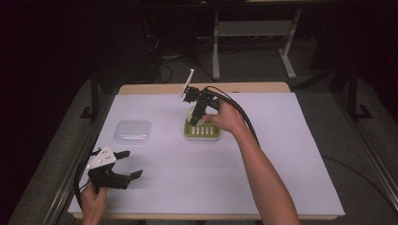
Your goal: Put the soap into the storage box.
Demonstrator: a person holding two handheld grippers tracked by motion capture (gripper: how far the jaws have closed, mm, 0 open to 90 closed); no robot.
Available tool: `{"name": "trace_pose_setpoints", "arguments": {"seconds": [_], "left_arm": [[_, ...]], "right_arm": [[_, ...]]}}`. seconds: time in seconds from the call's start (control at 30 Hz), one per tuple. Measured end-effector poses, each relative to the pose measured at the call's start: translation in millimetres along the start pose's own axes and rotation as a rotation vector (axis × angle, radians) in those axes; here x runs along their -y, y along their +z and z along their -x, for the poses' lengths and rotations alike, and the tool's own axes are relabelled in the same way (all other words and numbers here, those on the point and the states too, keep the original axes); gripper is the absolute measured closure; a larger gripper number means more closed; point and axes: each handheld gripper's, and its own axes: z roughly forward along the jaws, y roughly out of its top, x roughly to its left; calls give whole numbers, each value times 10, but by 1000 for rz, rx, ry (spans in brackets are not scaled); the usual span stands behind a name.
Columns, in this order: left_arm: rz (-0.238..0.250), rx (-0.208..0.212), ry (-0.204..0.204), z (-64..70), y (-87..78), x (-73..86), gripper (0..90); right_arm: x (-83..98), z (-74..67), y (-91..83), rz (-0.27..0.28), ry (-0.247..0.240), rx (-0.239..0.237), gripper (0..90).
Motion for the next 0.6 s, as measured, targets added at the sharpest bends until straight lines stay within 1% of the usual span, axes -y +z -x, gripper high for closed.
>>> {"name": "trace_pose_setpoints", "arguments": {"seconds": [0.1, 0.17, 0.3, 0.47, 0.5, 0.6], "left_arm": [[0, 3, -3, 4, 11, 0, 132], [2, 8, -3, 6, 17, 0, 132], [0, 11, 2, 17, 25, -4, 132], [3, 10, -1, 12, 20, -1, 132], [3, 9, -10, 13, 24, 1, 132], [1, 7, -7, 10, 27, -1, 132]], "right_arm": [[15, 42, 7, 13, 21, 1, 230], [18, 53, 26, 14, 26, -1, 230], [33, 72, 102, -8, 26, 4, 230], [51, 101, 131, -1, 35, -10, 230], [58, 109, 139, -1, 38, -11, 230], [94, 139, 178, -11, 50, -10, 230]]}}
